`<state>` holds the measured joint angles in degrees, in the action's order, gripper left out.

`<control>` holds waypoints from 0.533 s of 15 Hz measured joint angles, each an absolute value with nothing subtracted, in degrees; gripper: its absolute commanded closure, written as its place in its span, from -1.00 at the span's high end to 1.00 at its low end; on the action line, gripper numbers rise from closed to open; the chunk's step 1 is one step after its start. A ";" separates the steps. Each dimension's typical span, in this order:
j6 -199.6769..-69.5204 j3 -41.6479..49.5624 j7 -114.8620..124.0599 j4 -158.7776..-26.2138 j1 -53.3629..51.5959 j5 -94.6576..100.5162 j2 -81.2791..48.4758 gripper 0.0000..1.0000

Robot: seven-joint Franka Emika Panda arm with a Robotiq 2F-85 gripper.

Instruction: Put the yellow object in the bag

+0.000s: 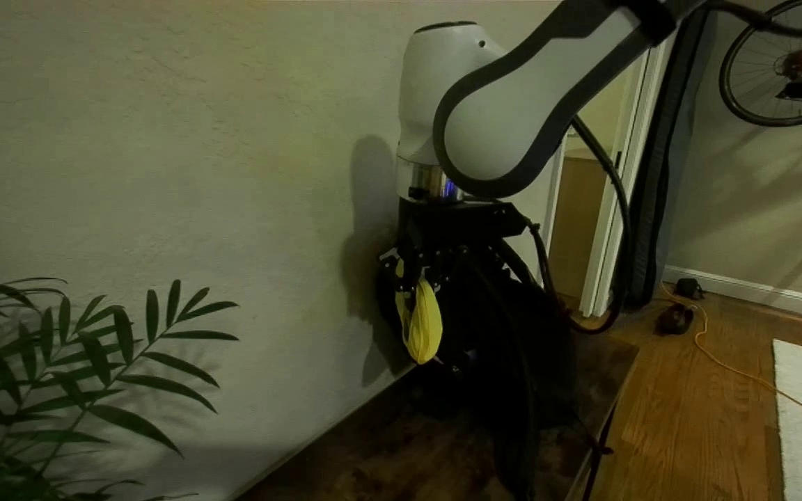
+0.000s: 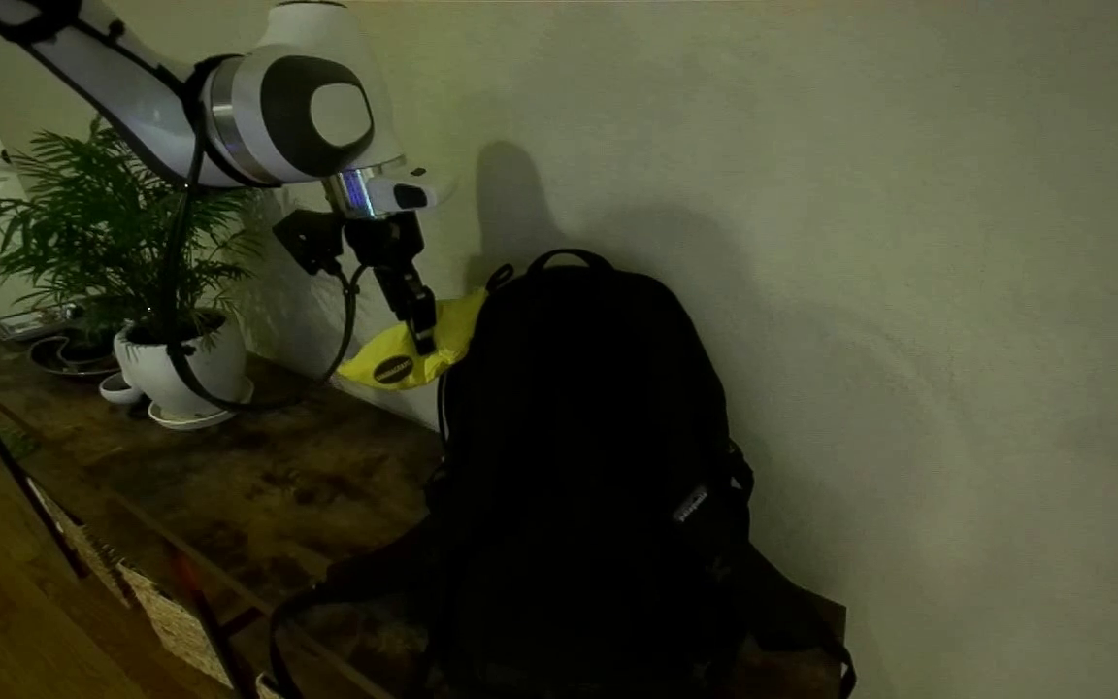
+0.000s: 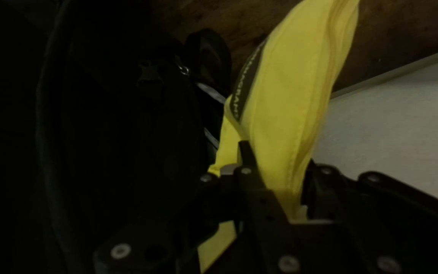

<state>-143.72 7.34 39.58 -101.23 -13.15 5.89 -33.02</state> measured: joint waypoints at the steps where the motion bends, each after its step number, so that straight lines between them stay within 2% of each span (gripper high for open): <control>1: -143.77 7.53 39.64 -100.76 -12.89 5.46 -33.47 -0.87; 8: -145.20 5.27 39.27 -100.36 -10.68 -2.18 -35.73 -0.87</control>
